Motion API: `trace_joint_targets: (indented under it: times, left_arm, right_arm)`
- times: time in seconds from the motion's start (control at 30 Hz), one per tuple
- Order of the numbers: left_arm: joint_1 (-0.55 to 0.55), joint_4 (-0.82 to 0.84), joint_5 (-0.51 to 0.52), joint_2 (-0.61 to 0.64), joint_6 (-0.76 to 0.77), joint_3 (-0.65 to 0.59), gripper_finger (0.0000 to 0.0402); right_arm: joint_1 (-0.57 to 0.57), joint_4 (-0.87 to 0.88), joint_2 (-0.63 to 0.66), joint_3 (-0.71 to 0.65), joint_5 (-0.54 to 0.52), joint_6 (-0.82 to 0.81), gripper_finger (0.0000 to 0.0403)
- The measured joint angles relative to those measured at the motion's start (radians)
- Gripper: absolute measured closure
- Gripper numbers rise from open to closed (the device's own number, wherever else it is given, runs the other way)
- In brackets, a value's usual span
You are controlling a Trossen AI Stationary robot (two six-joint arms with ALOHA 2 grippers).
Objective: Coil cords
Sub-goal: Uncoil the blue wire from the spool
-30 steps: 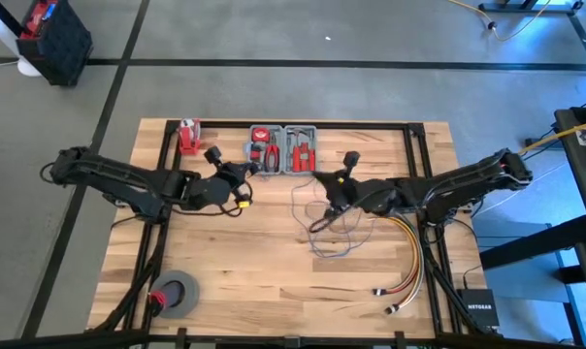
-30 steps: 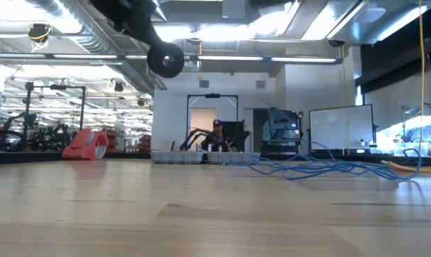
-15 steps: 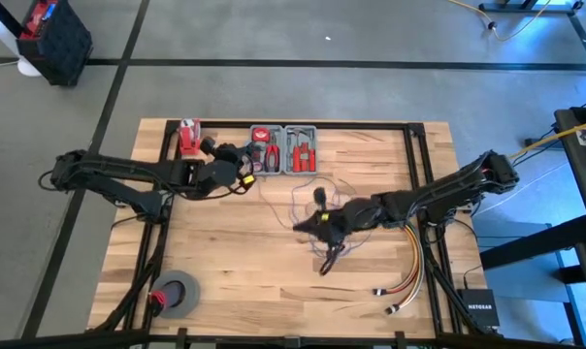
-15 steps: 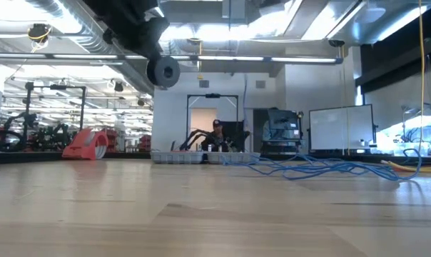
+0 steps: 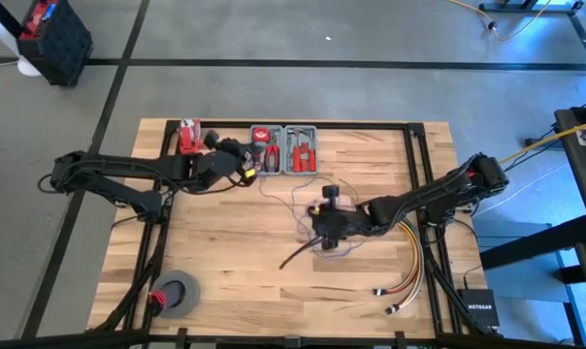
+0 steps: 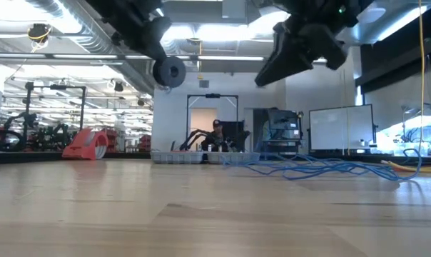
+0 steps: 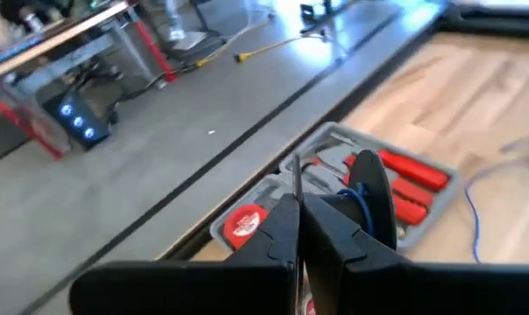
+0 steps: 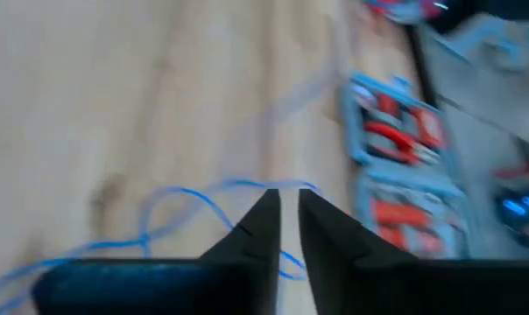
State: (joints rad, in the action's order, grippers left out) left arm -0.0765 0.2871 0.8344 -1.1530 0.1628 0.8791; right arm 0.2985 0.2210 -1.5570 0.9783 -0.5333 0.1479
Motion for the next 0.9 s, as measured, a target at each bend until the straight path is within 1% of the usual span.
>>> trace_joint_targets:
  times: [0.1, 0.17, 0.27, 0.33, 0.4, 0.5, 0.7, 0.77, 0.9]
  left_arm:
    - [0.016, 0.005, -0.011, 0.0, -0.062, 0.0, 0.0402]
    - [0.037, 0.014, -0.015, -0.001, -0.113, 0.0, 0.0402]
    - [0.079, 0.009, -0.019, -0.022, -0.201, -0.01, 0.0402]
    - [0.109, -0.01, -0.021, -0.049, -0.249, -0.029, 0.0402]
    - [0.142, -0.054, -0.021, -0.09, -0.302, -0.059, 0.0402]
    - [0.19, -0.066, -0.012, -0.168, -0.363, -0.099, 0.0402]
    - [0.299, -0.065, 0.182, -0.354, -0.424, -0.134, 0.0402]
    - [0.325, -0.068, 0.198, -0.411, -0.427, -0.133, 0.0402]
    - [0.357, -0.063, 0.198, -0.509, -0.427, -0.132, 0.0402]
  right_arm:
    - [0.005, 0.095, 0.024, 0.001, -0.111, -0.031, 0.0328]
    - [0.018, 0.176, 0.049, 0.001, -0.147, -0.082, 0.0309]
    - [0.024, 0.303, 0.066, 0.001, -0.14, -0.196, 0.0289]
    - [0.024, 0.348, 0.066, -0.011, -0.113, -0.276, 0.0282]
    - [0.023, 0.338, 0.067, -0.046, -0.082, -0.322, 0.028]
    - [0.023, 0.257, 0.067, -0.125, -0.064, -0.331, 0.0279]
    - [0.023, 0.104, 0.067, -0.236, -0.06, -0.351, 0.0279]
    - [0.023, 0.064, 0.067, -0.257, -0.059, -0.351, 0.0279]
    - [0.022, 0.058, 0.067, -0.262, -0.06, -0.35, 0.0278]
